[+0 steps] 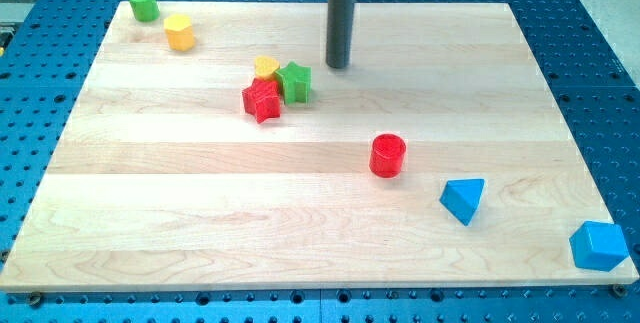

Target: Place the red circle into the group of blocks

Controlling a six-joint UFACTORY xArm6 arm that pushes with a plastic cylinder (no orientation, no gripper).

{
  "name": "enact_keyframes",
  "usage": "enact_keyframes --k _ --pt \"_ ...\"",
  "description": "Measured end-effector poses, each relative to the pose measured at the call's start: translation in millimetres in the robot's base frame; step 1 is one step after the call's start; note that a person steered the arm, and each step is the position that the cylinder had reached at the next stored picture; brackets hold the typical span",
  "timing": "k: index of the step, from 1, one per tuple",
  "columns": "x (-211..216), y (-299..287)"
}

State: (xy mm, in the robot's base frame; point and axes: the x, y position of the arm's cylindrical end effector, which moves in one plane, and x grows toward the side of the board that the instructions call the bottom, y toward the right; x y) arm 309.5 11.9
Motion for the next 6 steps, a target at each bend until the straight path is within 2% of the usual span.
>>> enact_keyframes --k 1,2,3,6 --pt "-2 -64" --pt "-2 -98" --pt "5 -115" --pt "25 -99"
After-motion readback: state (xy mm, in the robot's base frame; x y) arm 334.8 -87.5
